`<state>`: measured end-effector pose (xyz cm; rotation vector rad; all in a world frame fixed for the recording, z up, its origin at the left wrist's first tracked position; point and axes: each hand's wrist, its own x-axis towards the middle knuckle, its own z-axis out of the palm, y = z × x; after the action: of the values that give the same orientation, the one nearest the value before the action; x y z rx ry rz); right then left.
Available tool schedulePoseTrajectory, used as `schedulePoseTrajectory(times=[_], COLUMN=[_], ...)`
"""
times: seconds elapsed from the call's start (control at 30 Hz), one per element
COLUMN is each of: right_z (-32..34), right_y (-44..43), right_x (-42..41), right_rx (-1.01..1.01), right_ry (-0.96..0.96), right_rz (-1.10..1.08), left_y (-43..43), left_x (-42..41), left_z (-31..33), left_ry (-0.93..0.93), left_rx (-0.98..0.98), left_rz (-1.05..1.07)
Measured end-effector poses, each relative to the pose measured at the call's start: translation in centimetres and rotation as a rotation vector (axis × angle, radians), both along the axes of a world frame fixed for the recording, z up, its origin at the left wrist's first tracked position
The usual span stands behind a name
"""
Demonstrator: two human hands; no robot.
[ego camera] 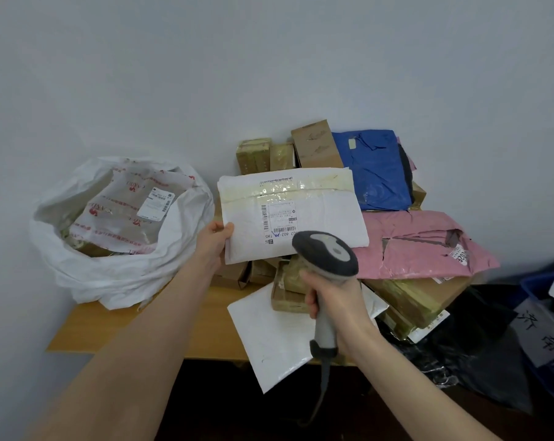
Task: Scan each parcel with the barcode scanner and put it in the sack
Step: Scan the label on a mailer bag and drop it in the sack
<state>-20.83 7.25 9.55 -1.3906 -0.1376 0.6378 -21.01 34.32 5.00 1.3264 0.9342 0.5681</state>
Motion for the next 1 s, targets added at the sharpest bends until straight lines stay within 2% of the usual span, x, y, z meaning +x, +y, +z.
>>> schedulePoseTrajectory(times=[0.1, 0.23, 0.47, 0.63, 0.83, 1.0], right_z=[0.9, 1.4, 1.7, 2.1, 1.7, 0.6], right_y=[2.2, 5.8, 11.5, 16.2, 25.7, 36.1], right_x=[0.2, -0.7, -2.0, -1.4, -0.4, 0.7], right_rx=[0.137, 0.202, 0.192, 0.184, 0.169, 0.136], right_ry=[0.163, 0.292, 0.303, 0.287, 0.222, 0.237], right_rz=[-0.039, -0.008, 0.086, 0.062, 0.02, -0.075], left_y=[0.3, 1.1, 3.8, 7.9, 19.4, 30.5], left_x=[-1.6, -5.2, -11.8, -13.8, -13.6, -12.1], left_z=[1.4, 2.9, 3.6, 3.3, 5.1, 5.3], left_ry=[-0.024, -0.007, 0.007, 0.009, -0.041, 0.012], left_rx=[0.013, 0.064, 0.087, 0.098, 0.217, 0.393], left_rz=[0.061, 0.152, 0.31, 0.37, 0.501, 0.556])
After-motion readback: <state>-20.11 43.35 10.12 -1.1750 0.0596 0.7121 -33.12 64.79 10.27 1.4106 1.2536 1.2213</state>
